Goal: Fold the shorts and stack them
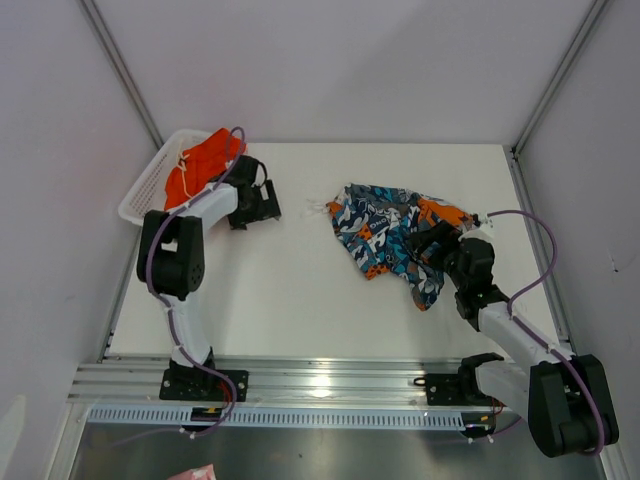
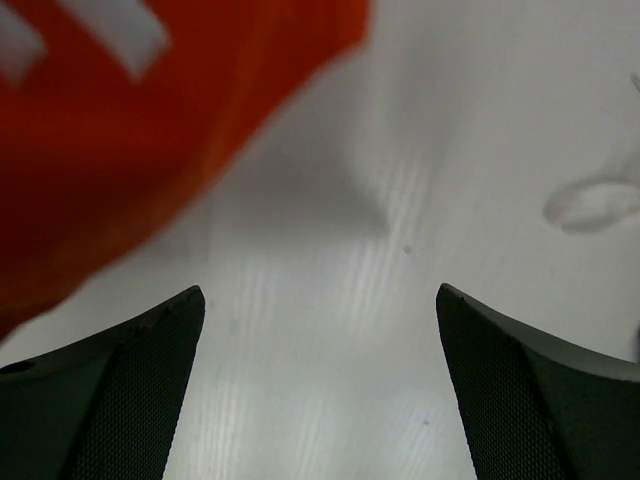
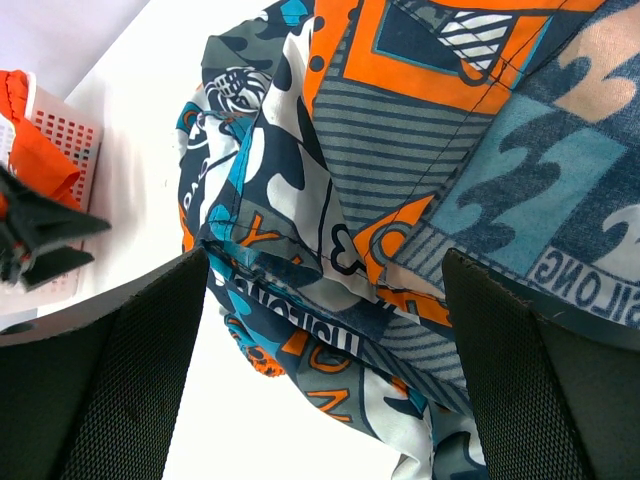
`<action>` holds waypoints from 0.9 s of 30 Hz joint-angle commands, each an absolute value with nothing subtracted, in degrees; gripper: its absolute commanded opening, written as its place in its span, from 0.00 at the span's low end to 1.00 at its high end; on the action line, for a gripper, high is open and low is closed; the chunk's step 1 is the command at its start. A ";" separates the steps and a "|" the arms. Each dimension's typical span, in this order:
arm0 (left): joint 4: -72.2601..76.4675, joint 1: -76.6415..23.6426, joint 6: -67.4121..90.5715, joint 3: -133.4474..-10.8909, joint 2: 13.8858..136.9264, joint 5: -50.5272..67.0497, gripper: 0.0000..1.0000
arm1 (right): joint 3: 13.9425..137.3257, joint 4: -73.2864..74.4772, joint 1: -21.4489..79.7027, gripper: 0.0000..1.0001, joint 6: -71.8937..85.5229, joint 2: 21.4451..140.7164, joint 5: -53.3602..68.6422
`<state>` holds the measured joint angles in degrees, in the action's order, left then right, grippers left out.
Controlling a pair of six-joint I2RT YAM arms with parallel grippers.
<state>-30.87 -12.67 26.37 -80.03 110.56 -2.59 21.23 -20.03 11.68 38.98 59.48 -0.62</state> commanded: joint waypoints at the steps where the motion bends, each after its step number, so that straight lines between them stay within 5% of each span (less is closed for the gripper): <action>1: -30.06 -7.13 24.96 -87.69 115.73 -3.34 0.98 | 21.88 -22.59 12.04 0.99 38.76 60.12 -0.70; 13: -41.75 -2.63 24.43 -125.94 133.77 1.91 0.98 | 24.95 -22.33 14.58 1.00 34.03 63.89 0.01; 27: -21.19 -7.82 30.58 -88.44 107.42 17.49 0.99 | 41.10 -9.24 34.44 0.97 15.21 73.02 -13.44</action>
<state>-27.18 -6.17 27.66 -94.08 116.01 13.45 34.79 -13.47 32.38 21.54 69.23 -9.78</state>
